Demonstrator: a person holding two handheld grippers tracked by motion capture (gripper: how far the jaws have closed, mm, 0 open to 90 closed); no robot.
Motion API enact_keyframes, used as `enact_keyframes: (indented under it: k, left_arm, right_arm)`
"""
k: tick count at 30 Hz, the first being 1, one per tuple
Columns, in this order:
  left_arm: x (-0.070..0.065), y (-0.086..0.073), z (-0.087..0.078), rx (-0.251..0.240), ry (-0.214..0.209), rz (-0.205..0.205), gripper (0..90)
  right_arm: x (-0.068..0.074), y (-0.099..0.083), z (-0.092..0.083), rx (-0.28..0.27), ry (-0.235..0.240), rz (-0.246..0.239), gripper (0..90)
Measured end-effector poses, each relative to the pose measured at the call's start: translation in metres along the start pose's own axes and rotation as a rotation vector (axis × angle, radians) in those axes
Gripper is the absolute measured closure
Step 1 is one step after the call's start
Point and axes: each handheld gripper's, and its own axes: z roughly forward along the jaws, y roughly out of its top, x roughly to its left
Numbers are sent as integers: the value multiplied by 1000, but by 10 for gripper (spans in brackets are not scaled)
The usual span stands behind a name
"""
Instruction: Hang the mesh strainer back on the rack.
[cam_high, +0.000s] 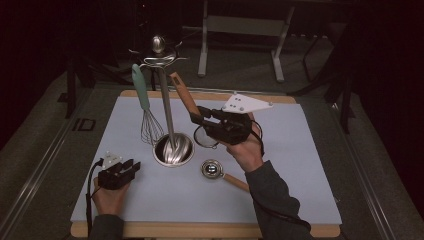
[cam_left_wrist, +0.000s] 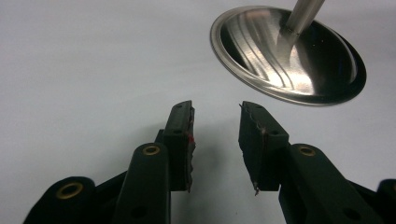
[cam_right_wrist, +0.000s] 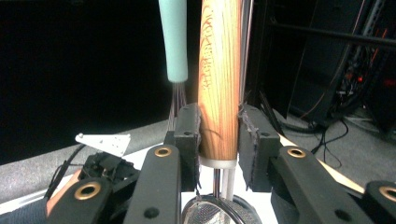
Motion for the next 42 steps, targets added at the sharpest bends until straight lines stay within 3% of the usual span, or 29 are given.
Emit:
enact_keyframes:
  k: [16,26,32,42]
  left_arm:
    - [0,0,0,1,0,3,654]
    - [0,0,0,3,1,3,654]
    - [0,0,0,2,0,4,654]
    - [0,0,0,3,0,4,654]
  right_arm:
    - [-6,22,-8,-78,45,-96,707]
    - [-7,30,-5,-116,97,-93,707]
    - [0,30,3,-97,108,-105,707]
    - [-4,27,11,-74,109,-93,707]
